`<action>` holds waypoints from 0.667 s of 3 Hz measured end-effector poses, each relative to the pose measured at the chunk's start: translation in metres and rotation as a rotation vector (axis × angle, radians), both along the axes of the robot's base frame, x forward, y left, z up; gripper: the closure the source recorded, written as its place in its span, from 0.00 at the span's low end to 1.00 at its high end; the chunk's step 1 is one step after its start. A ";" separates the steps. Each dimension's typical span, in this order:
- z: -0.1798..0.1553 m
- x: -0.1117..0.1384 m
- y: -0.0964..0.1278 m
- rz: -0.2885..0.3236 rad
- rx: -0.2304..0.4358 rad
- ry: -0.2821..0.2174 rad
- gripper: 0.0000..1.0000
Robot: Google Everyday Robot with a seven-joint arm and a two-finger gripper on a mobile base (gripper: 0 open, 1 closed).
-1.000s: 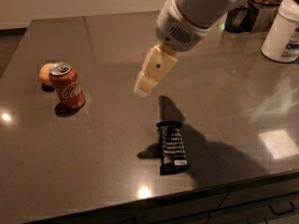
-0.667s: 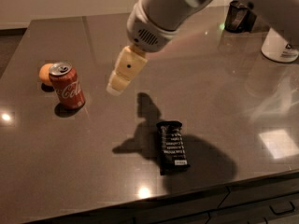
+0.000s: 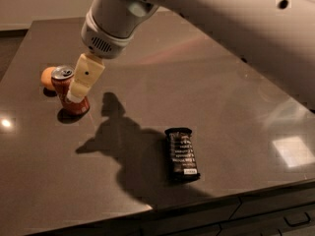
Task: Move coke can near rxbar chocolate
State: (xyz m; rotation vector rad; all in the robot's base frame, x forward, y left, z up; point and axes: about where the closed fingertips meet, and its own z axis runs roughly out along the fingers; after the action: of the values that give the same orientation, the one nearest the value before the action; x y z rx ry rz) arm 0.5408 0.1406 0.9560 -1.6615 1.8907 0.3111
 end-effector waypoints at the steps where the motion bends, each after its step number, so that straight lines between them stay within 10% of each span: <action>1: -0.012 0.002 0.028 0.045 0.001 0.016 0.00; 2: -0.023 0.000 0.045 0.073 -0.005 0.026 0.00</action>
Offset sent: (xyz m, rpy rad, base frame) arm 0.0001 0.0651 -0.0370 -0.0110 0.0394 0.1041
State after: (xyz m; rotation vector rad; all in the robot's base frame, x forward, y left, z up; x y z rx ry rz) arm 0.5412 0.1859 0.9332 -1.7410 1.8533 0.3592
